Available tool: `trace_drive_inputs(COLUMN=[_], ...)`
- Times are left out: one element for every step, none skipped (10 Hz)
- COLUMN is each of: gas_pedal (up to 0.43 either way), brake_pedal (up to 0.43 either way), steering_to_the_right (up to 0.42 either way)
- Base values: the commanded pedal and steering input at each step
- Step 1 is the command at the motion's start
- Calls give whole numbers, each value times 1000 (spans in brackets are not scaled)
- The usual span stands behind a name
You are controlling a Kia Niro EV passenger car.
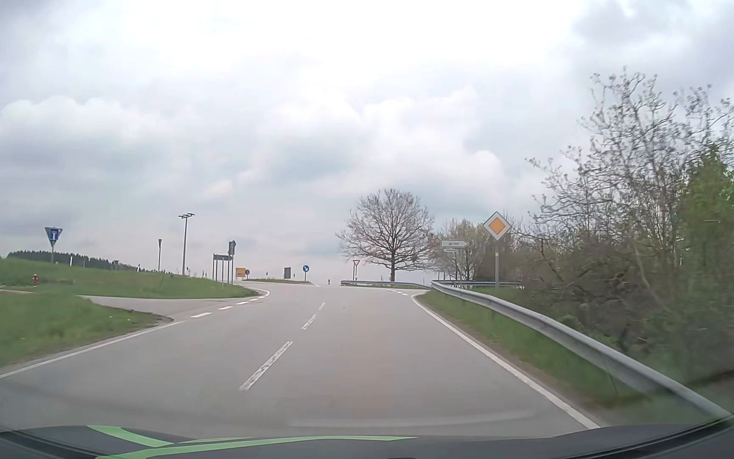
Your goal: Follow the waypoints while adhering to traffic rules and regulations
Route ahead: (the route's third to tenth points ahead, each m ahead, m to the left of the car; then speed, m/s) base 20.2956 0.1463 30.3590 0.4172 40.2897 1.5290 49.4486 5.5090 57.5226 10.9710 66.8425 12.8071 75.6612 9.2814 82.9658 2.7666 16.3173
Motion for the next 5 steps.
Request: trace_drive_inputs(gas_pedal=[0,0,0,0,0], brake_pedal=[0,0,0,0,0], steering_to_the_right=[4,3,0,-3,-3])
